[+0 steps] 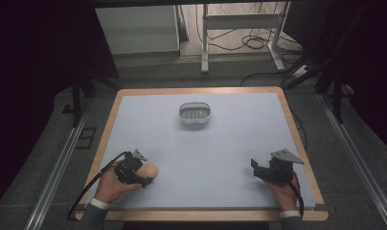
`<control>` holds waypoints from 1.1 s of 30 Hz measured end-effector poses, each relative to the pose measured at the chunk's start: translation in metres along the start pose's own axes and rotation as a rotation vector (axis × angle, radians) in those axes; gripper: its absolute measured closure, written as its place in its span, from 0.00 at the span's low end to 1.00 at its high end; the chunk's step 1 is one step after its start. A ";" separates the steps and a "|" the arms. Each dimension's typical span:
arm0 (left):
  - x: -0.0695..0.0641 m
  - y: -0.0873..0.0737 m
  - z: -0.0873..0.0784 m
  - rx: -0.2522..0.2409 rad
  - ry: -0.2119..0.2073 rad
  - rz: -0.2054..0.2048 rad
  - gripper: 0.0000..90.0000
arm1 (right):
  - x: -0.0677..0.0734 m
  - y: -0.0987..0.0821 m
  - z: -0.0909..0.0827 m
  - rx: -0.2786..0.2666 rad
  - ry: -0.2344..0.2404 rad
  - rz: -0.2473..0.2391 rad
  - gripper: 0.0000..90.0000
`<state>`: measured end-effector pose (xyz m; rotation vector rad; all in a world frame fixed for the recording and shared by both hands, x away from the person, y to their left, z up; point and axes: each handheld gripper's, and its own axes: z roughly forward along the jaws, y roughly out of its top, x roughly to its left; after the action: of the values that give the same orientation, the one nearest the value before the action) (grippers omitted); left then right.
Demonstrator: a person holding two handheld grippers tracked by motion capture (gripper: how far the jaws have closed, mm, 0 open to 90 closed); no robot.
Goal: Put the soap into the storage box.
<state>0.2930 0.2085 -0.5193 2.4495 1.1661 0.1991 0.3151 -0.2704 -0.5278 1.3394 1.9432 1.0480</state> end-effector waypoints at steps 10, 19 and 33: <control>0.007 0.005 -0.011 -0.030 -0.013 -0.005 0.36 | 0.000 0.000 0.000 0.001 -0.003 0.001 0.11; 0.008 0.015 -0.019 -0.052 -0.027 0.004 0.36 | 0.000 0.000 0.000 0.000 -0.004 0.002 0.10; 0.009 0.031 -0.024 -0.064 -0.042 0.020 0.36 | 0.000 0.000 0.000 0.004 -0.005 0.003 0.10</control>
<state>0.3132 0.2049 -0.4852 2.3986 1.1009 0.1878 0.3153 -0.2703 -0.5279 1.3461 1.9410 1.0423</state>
